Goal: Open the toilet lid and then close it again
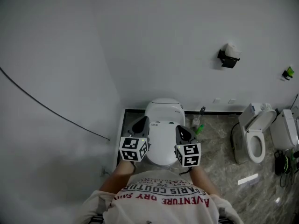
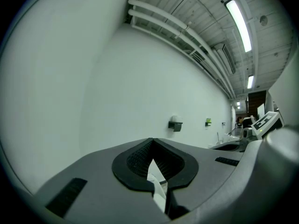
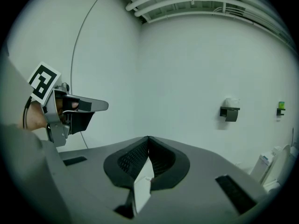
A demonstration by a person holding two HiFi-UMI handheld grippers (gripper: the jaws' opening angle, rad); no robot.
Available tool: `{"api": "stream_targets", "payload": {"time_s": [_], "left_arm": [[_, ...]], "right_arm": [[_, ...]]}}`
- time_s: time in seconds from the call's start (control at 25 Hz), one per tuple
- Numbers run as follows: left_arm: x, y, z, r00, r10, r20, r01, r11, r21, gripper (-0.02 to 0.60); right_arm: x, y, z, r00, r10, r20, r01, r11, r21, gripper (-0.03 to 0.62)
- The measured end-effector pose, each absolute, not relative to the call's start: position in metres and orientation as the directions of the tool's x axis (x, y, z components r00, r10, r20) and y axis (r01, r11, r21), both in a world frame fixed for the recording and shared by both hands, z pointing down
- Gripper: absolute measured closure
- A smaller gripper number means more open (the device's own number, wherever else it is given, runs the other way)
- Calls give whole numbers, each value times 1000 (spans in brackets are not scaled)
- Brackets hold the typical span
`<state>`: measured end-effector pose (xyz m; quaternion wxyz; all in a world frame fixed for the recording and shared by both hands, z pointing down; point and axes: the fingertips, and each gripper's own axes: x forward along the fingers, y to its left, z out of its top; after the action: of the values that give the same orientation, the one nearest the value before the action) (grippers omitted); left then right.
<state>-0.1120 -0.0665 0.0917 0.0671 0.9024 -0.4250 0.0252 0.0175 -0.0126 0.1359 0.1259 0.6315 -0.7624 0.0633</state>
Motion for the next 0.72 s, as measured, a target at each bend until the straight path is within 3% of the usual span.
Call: {"api": "stream_targets", "payload": {"time_s": [0.72], "left_arm": [[-113, -78, 108, 658, -744, 115, -753, -646, 126, 574]], "right_arm": [[16, -23, 153, -151, -949, 277, -983, 174, 61, 579]]}}
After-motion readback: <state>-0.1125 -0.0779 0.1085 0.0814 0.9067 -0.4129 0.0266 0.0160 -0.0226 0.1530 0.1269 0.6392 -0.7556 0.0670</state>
